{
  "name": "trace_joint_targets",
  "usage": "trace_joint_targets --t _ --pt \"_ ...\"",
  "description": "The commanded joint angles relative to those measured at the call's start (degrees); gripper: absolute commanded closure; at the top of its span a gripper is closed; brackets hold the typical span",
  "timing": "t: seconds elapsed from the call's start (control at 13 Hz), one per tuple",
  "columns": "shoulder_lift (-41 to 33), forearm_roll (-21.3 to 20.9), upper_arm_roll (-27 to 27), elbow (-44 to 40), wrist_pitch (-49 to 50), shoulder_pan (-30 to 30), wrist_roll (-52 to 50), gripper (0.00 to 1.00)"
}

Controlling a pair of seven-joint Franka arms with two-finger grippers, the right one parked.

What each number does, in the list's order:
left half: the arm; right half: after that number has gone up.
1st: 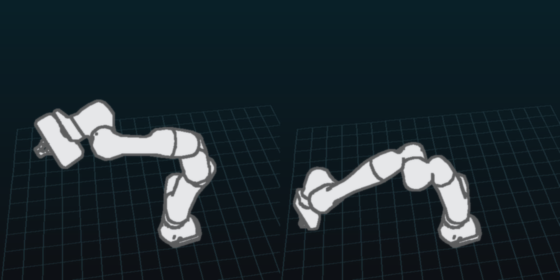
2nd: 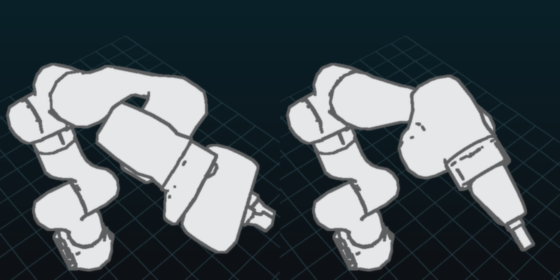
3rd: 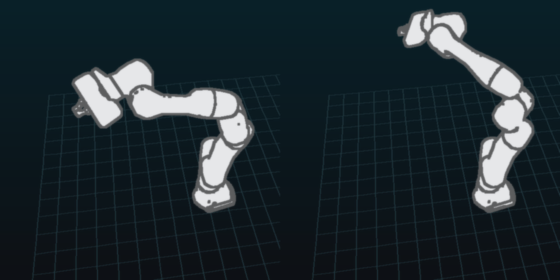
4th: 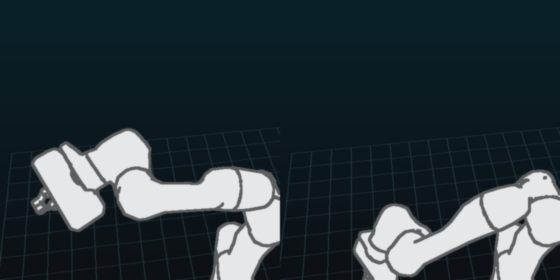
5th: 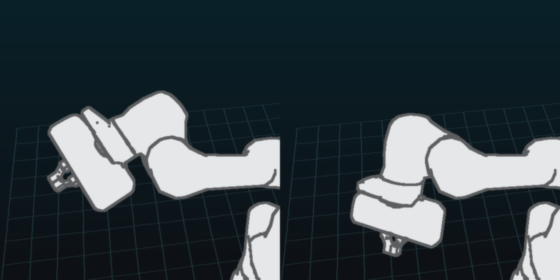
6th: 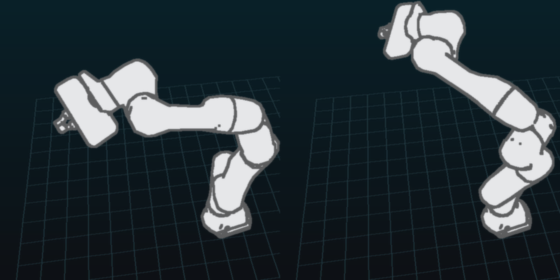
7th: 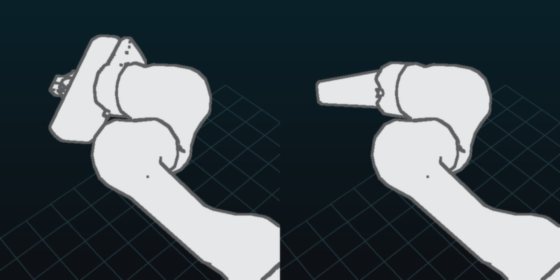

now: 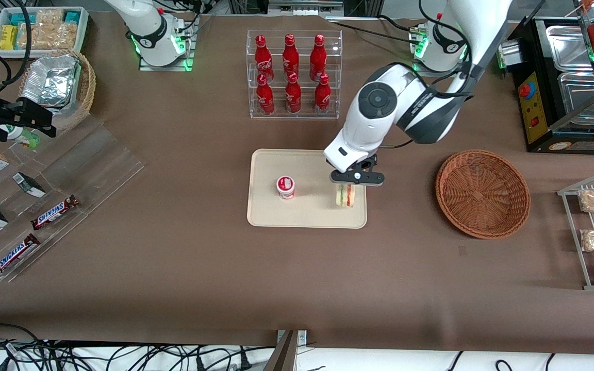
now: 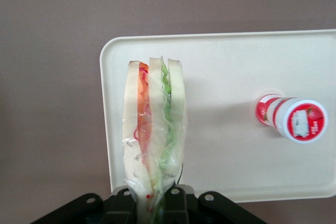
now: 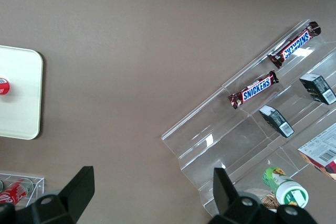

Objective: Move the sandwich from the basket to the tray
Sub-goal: 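Carry the sandwich to the cream tray beside the red cup, then lower the sandwich onto the tray and open the left gripper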

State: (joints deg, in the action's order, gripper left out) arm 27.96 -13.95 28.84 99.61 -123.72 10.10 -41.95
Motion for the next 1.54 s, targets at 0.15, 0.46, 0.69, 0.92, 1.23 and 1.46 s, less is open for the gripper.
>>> trace_joint_targets --t 0.15,0.46,0.69,0.92,1.23,1.46 --pt "6.04 -7.31 0.16 -0.38 -2.14 2.03 -4.46 1.00" --pt "8.51 -10.73 0.07 0.24 -3.90 2.82 -7.00 1.00" --pt "9.57 -12.58 0.07 0.85 -5.30 2.91 -8.49 1.00" --pt "10.01 -13.12 -0.01 0.94 -5.30 3.53 -9.99 0.81" --pt "9.40 -13.12 0.07 0.59 -4.17 3.35 -11.31 0.02" --pt "6.94 -12.24 0.25 -1.16 -1.27 2.65 -11.58 0.00"
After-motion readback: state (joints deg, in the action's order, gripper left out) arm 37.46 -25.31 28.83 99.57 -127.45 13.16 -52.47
